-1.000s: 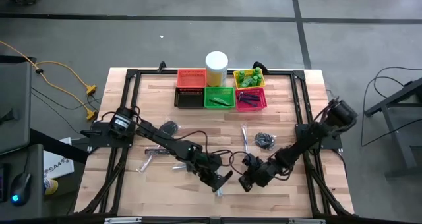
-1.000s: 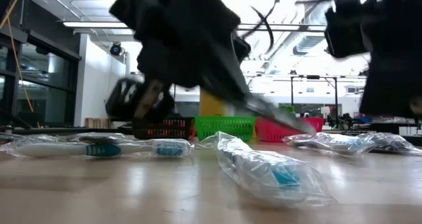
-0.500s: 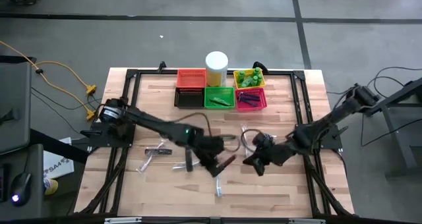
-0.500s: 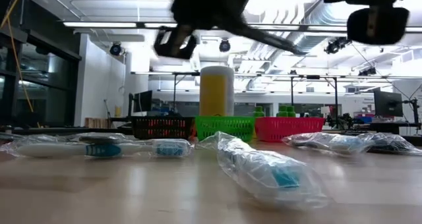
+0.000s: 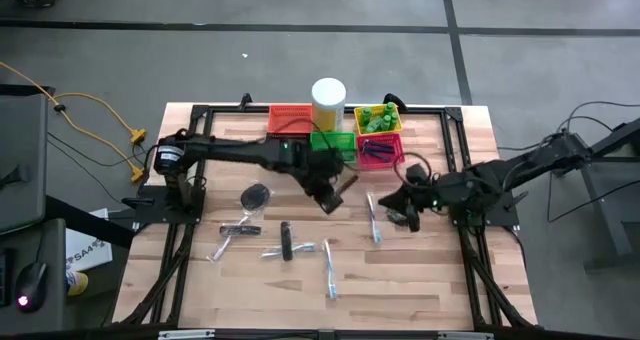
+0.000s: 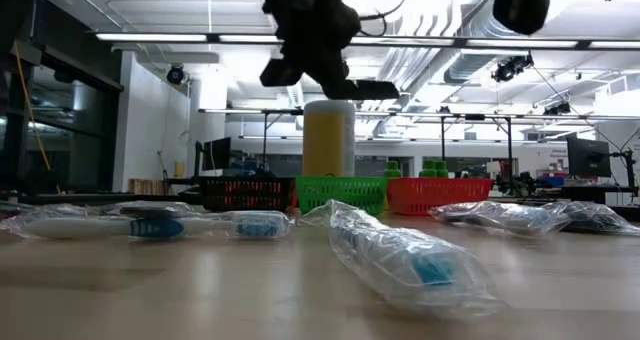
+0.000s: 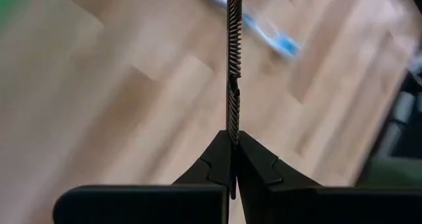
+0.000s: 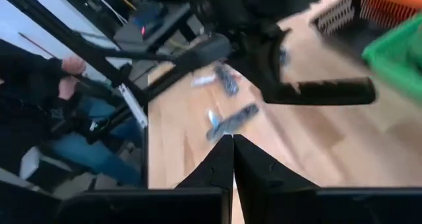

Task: Pick & Place Travel size toiletries
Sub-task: Put the black comb into the green bin

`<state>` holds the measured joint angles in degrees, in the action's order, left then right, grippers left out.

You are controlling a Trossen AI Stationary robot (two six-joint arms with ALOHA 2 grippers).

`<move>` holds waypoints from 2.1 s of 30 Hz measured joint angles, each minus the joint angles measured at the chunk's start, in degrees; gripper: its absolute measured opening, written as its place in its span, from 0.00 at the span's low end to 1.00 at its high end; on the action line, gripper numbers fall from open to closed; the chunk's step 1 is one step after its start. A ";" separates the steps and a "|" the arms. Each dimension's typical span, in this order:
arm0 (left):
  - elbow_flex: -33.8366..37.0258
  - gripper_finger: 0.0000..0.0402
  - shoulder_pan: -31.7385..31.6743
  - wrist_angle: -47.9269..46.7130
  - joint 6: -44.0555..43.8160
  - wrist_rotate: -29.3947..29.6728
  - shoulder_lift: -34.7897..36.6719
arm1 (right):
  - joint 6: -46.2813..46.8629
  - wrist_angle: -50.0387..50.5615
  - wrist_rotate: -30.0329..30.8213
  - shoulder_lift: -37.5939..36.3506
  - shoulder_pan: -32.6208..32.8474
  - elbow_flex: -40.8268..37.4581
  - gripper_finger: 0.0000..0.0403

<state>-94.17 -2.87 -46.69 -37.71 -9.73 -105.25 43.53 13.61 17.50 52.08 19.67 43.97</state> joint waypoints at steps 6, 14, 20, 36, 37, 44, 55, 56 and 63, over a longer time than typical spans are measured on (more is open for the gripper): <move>0.00 0.01 -6.30 -0.65 10.14 1.98 -0.03 | -8.47 0.02 -3.48 -1.82 -4.83 0.00 0.01; 0.00 0.01 -14.24 -5.40 26.94 6.96 -0.03 | -13.34 0.00 -4.26 -1.39 -9.23 0.00 0.01; 0.05 0.01 -19.47 -5.24 40.43 7.57 -1.90 | -13.79 -0.11 -3.91 -1.41 -12.05 0.00 0.01; 0.05 0.02 -21.14 -2.25 55.71 10.11 -6.69 | -13.40 0.06 0.57 -0.44 -17.89 0.00 0.01; 0.04 0.02 -21.14 -1.77 55.96 10.09 -7.07 | -13.38 -0.19 0.59 -0.37 -18.07 0.00 0.01; 0.07 0.06 -21.12 -0.28 56.91 10.79 -8.40 | -10.83 -0.51 0.44 1.22 -19.38 0.00 0.01; 0.04 0.25 -21.06 2.13 57.29 10.98 -8.39 | -7.56 -0.94 0.26 2.83 -19.73 0.00 0.01; 0.04 0.26 -21.01 1.74 55.41 11.04 -8.30 | -7.32 -0.93 0.26 2.86 -19.73 0.00 0.01; 0.02 0.24 -20.82 -7.48 44.67 11.01 -4.22 | -6.79 -0.90 -0.06 2.83 -19.71 0.00 0.01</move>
<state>-94.15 -23.69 -54.16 6.97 1.28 -109.47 36.74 12.71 17.43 54.92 -0.03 43.97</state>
